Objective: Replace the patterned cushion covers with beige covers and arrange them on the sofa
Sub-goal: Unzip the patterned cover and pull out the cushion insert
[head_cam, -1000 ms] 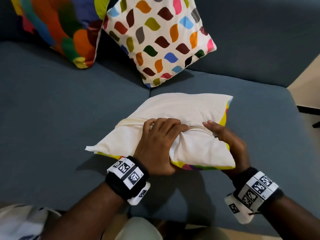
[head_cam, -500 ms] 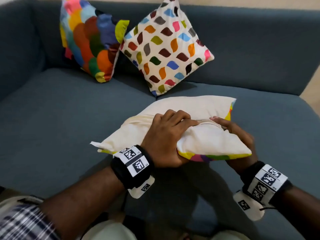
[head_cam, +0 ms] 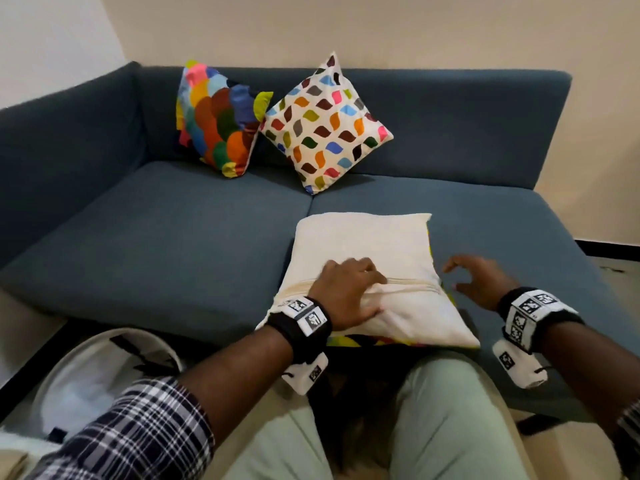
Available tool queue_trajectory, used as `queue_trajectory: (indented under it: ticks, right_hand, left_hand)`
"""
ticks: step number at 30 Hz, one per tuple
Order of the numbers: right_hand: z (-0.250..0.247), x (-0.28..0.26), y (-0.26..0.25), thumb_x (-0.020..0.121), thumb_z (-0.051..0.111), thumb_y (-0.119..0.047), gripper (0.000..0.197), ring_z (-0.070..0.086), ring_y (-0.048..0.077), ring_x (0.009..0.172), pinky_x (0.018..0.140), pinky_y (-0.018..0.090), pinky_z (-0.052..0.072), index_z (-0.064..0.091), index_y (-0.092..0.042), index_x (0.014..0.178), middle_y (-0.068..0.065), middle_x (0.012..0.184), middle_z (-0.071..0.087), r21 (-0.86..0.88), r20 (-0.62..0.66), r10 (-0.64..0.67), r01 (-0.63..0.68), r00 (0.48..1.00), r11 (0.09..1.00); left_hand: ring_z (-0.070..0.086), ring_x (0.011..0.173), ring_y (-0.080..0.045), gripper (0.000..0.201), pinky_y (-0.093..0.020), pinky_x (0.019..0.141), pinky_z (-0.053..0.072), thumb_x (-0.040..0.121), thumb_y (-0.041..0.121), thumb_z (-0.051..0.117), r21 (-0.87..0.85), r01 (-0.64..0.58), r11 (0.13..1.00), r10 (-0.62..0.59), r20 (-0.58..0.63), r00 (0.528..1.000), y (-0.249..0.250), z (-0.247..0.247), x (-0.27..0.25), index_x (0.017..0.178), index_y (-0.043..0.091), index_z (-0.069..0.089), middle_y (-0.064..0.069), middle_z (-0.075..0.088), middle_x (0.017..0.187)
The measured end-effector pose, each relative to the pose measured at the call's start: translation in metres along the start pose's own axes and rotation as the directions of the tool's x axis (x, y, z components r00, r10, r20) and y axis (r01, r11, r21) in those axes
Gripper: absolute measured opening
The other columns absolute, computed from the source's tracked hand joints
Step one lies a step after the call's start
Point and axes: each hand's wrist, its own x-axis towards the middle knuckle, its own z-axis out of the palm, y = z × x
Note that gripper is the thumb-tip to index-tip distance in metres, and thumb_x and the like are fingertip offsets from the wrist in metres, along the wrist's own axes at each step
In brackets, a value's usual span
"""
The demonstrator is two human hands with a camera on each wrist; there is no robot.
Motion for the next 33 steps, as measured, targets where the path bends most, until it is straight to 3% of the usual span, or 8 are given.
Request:
queue_trajectory:
  ticks: [3,8,11,14,18,24,27,33]
  right_hand:
    - [-0.015,0.003,-0.016,0.082,0.072,0.001,0.024,0.073,0.026,0.086,0.083,0.034,0.053,0.069,-0.023,0.080,0.000,0.088,0.075,0.085,-0.119,0.067,-0.057,0.991,0.995]
    - [0.002,-0.001,-0.127,0.086,0.076,-0.009,0.007,0.066,0.002,0.070,0.072,0.014,0.051,0.076,-0.016,0.087,-0.011,0.078,0.071,0.241,-0.145,-0.202,0.232,0.969,0.942]
    - [0.037,-0.006,-0.183,0.088,0.074,-0.023,0.003,0.064,0.001,0.072,0.073,0.017,0.051,0.077,-0.022,0.087,-0.014,0.078,0.070,0.234,0.038,-0.325,0.308,0.945,0.922]
    - [0.075,-0.005,-0.211,0.088,0.071,-0.034,0.012,0.065,0.010,0.083,0.079,0.029,0.053,0.076,-0.025,0.093,-0.012,0.089,0.072,0.173,0.118,-0.285,0.263,0.951,0.949]
    - [0.105,-0.003,-0.223,0.090,0.063,-0.038,0.018,0.065,0.020,0.097,0.084,0.036,0.053,0.073,-0.028,0.101,-0.005,0.102,0.072,0.060,0.107,-0.202,0.197,0.973,0.979]
    - [0.110,-0.007,-0.219,0.092,0.059,-0.026,0.019,0.065,0.024,0.097,0.083,0.039,0.052,0.074,-0.028,0.103,-0.002,0.103,0.072,0.013,0.061,-0.205,0.205,0.977,0.979]
    - [0.107,-0.015,-0.213,0.091,0.059,-0.024,0.021,0.063,0.026,0.100,0.085,0.040,0.050,0.074,-0.026,0.106,0.000,0.105,0.072,-0.013,0.043,-0.211,0.212,0.976,0.977]
    - [0.083,-0.029,-0.172,0.088,0.061,-0.017,0.024,0.062,0.030,0.104,0.088,0.041,0.050,0.075,-0.020,0.108,0.003,0.106,0.072,-0.031,-0.088,-0.053,0.050,0.995,0.998]
  left_hand:
    - [0.058,0.110,-0.017,0.033,-0.045,0.094,0.044,0.083,0.049,0.066,-0.130,0.265,0.956,-0.268,-0.009,0.963,-0.048,-0.015,-0.011,0.113,0.038,0.066,0.012,0.058,0.117]
    - [0.062,0.117,-0.025,0.039,-0.038,0.099,0.049,0.084,0.039,0.073,-0.268,0.649,0.712,-0.660,0.058,0.749,-0.132,-0.017,-0.043,0.120,0.025,0.067,-0.002,0.065,0.124]
    - [0.063,0.118,-0.028,0.048,-0.036,0.099,0.047,0.087,0.041,0.075,-0.256,0.749,0.611,-0.696,0.277,0.662,-0.146,-0.009,-0.057,0.124,0.014,0.063,-0.009,0.062,0.133]
    - [0.068,0.074,-0.031,0.028,-0.039,0.068,0.051,0.088,0.039,0.075,-0.360,0.787,0.501,-0.620,0.484,0.617,-0.143,0.001,-0.065,0.082,0.016,0.059,-0.020,0.067,0.096]
    - [0.037,0.054,-0.021,0.038,-0.030,0.056,0.034,0.088,0.028,0.076,-0.476,0.784,0.397,-0.612,0.499,0.613,-0.140,0.010,-0.064,0.061,0.015,0.053,-0.008,0.042,0.053]
    - [0.035,0.055,-0.020,0.038,-0.032,0.060,0.031,0.084,0.029,0.079,-0.457,0.755,0.470,-0.635,0.420,0.649,-0.132,0.011,-0.054,0.062,0.013,0.052,-0.003,0.039,0.054]
    - [0.045,0.060,-0.021,0.028,-0.028,0.060,0.035,0.083,0.026,0.078,-0.398,0.757,0.518,-0.661,0.376,0.650,-0.126,0.009,-0.050,0.068,0.012,0.059,-0.004,0.050,0.062]
    - [0.048,0.063,-0.018,0.035,-0.026,0.055,0.035,0.079,0.022,0.083,-0.356,0.749,0.559,-0.691,0.299,0.658,-0.120,-0.002,-0.044,0.060,0.017,0.054,0.003,0.052,0.060]
